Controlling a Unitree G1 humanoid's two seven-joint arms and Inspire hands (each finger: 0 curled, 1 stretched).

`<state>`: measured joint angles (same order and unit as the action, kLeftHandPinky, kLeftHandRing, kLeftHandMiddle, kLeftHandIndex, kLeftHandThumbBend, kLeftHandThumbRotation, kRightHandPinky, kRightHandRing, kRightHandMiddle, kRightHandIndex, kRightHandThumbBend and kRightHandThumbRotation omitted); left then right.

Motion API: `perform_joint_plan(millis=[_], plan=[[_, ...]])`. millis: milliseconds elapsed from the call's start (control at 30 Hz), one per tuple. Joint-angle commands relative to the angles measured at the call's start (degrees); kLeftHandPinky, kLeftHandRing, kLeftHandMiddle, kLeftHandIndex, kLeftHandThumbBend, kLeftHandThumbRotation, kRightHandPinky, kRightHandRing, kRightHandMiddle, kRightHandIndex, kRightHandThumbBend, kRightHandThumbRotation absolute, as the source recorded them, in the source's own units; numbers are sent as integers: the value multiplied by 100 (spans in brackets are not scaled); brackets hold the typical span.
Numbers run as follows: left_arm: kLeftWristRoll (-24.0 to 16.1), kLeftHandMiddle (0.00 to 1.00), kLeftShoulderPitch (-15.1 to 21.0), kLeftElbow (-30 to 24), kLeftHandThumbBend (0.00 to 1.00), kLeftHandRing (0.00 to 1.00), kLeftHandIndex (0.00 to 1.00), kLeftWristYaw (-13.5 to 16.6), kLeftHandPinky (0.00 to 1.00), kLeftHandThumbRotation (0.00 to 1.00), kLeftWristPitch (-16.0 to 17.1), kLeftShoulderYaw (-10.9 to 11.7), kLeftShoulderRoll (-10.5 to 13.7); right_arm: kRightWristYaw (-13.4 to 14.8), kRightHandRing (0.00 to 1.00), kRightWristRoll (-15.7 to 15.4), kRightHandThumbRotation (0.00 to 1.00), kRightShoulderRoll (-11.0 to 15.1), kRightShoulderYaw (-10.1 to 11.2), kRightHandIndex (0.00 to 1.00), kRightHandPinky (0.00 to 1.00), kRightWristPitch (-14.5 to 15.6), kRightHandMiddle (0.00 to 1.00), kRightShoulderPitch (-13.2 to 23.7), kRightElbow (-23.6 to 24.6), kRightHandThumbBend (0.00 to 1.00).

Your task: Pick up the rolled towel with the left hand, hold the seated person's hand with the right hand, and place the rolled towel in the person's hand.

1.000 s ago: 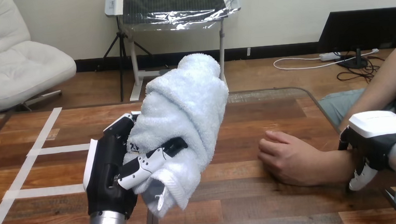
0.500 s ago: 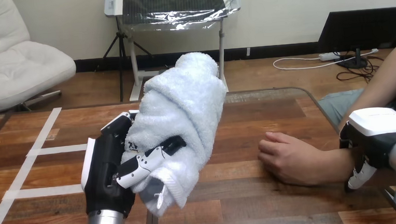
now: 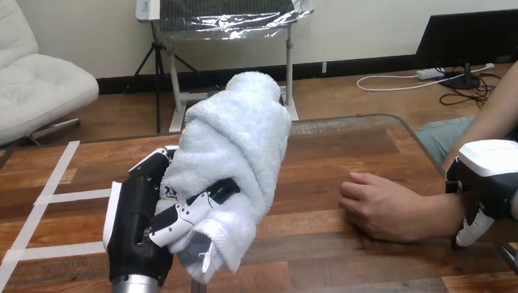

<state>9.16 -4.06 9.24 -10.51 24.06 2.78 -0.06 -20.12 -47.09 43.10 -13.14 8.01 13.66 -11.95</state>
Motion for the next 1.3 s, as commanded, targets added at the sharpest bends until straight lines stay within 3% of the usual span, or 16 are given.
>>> perform_joint_plan(millis=[0, 833, 1267], plan=[[45, 41, 480, 52, 61, 33, 48, -62, 25, 0, 126, 43, 56, 148, 40, 133, 0, 45, 126, 50, 31, -94, 47, 224, 61, 80], [42, 41, 1039, 920, 60, 34, 49, -138, 25, 0, 77, 163, 115, 215, 40, 281, 0, 55, 303, 49, 31, -30, 47, 156, 295, 79], [-104, 42, 1654, 1775, 61, 35, 49, -93, 26, 0, 17, 172, 193, 588, 35, 407, 0, 30, 537, 49, 26, -202, 43, 43, 448, 83]])
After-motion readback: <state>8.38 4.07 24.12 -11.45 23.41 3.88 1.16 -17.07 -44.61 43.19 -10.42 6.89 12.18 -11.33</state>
